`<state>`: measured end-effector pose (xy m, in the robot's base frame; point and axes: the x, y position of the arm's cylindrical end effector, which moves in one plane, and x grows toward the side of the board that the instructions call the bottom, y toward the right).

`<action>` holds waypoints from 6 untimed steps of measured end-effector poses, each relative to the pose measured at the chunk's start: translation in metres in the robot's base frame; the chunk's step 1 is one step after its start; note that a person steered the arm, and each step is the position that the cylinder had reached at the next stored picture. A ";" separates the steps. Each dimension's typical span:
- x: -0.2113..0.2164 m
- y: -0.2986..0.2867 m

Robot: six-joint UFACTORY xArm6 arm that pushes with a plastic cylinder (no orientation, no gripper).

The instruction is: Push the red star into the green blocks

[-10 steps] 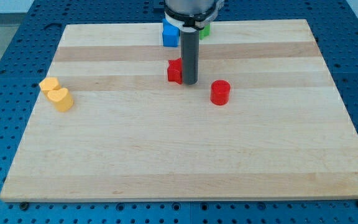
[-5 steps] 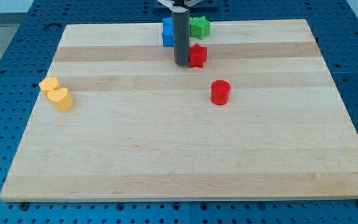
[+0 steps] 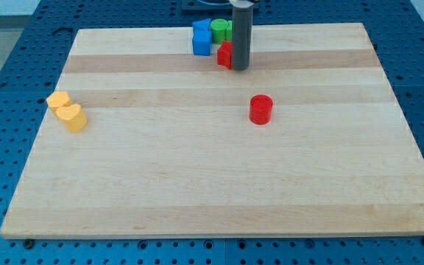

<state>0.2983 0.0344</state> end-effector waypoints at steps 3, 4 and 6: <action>-0.022 -0.005; -0.024 -0.005; 0.002 -0.014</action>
<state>0.2998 0.0199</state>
